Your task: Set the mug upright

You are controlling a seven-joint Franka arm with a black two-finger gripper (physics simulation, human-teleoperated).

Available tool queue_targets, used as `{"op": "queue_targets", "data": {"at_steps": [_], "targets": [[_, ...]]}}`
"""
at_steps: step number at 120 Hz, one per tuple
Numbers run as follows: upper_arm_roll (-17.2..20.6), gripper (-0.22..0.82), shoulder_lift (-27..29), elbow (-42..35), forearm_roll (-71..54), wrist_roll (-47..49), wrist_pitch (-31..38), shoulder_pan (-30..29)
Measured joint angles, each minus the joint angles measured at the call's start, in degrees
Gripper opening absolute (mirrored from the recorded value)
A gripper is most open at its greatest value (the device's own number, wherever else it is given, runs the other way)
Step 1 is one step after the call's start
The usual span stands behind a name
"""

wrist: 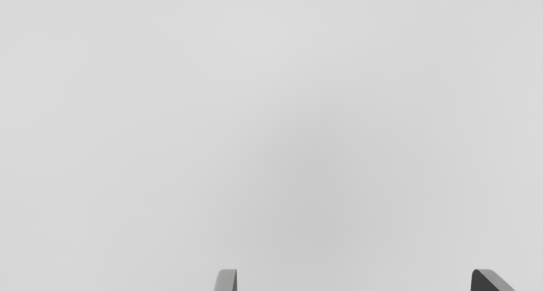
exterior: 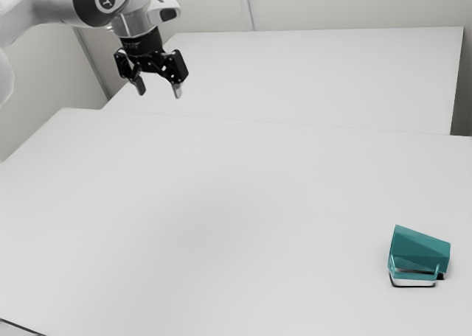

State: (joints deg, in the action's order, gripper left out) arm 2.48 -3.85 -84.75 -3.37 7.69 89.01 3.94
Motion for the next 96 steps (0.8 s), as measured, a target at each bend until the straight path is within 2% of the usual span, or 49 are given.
{"op": "queue_targets", "data": {"at_steps": [38,52,75,96], "targets": [[-0.4,0.60,0.6,-1.0,1.2,0.5,0.5,-0.8],[-0.2,0.60,1.7,-4.4,4.6,0.7,2.2,-1.3],[0.3,0.60,2.5,-11.7,18.3,1.1,7.9,-3.1],[0.8,0.60,0.9,-18.7,30.8,1.6,14.9,-3.0]]}}
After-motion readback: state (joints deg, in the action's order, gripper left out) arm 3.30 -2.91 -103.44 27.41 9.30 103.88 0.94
